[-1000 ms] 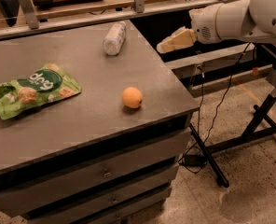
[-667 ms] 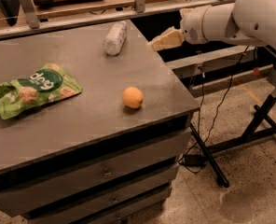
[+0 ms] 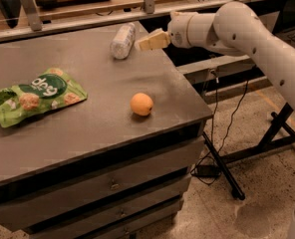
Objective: Move blue plastic bottle near orange
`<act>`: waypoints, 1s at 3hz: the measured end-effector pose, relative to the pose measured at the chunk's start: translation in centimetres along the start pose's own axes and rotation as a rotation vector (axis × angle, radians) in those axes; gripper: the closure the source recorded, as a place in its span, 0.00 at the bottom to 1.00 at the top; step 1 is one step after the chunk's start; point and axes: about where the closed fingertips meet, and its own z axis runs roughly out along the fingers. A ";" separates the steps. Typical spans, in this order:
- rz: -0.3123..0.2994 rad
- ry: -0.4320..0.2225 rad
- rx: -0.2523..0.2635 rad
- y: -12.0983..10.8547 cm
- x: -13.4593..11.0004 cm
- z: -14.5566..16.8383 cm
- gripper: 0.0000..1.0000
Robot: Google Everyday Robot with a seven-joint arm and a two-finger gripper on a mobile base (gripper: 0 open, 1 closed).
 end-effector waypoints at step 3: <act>0.043 -0.021 0.019 3.3 1.3 8.2 0.00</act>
Offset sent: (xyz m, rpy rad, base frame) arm 0.0285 0.0694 -0.0429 0.0592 0.0272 -0.0435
